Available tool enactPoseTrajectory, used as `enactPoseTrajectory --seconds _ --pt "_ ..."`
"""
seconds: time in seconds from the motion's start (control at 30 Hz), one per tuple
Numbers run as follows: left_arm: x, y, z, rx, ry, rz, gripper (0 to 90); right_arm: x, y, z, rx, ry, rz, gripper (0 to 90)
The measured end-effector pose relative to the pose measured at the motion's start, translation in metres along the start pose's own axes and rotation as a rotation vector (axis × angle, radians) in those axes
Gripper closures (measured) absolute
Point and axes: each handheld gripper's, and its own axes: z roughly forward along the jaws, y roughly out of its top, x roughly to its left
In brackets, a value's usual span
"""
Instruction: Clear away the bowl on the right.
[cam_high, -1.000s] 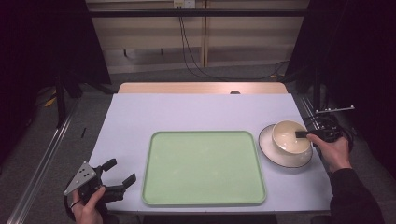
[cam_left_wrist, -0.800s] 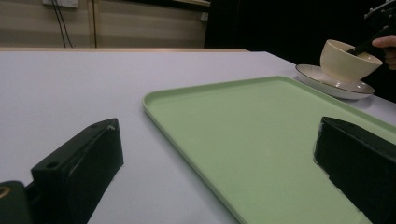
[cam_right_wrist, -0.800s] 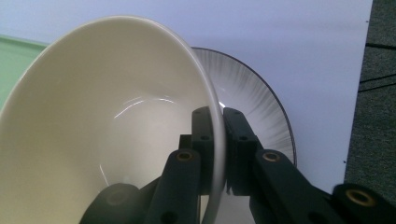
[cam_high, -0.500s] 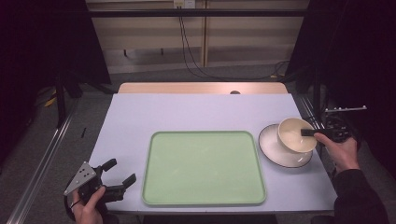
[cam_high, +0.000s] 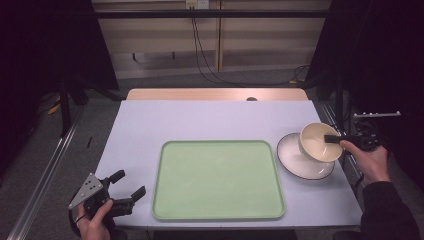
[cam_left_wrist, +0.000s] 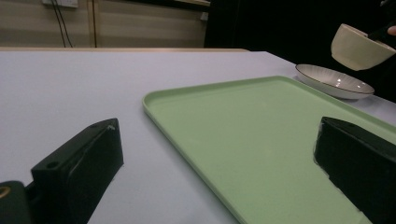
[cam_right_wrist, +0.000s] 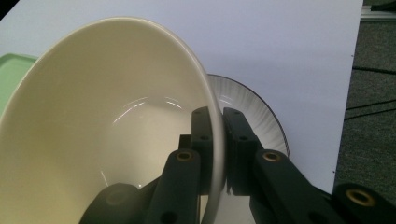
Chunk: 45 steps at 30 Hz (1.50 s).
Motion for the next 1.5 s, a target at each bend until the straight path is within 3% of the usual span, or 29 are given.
enactPoseTrajectory --seconds 0.8,1.5 --pt "0.000 0.000 0.000 -0.002 0.002 -0.003 1.4 0.028 0.017 -0.016 -0.063 0.059 -0.080 84.4" --pt "0.000 0.000 0.000 -0.006 0.002 -0.005 1.3 0.056 0.033 0.001 -0.030 0.113 -0.152 84.3"
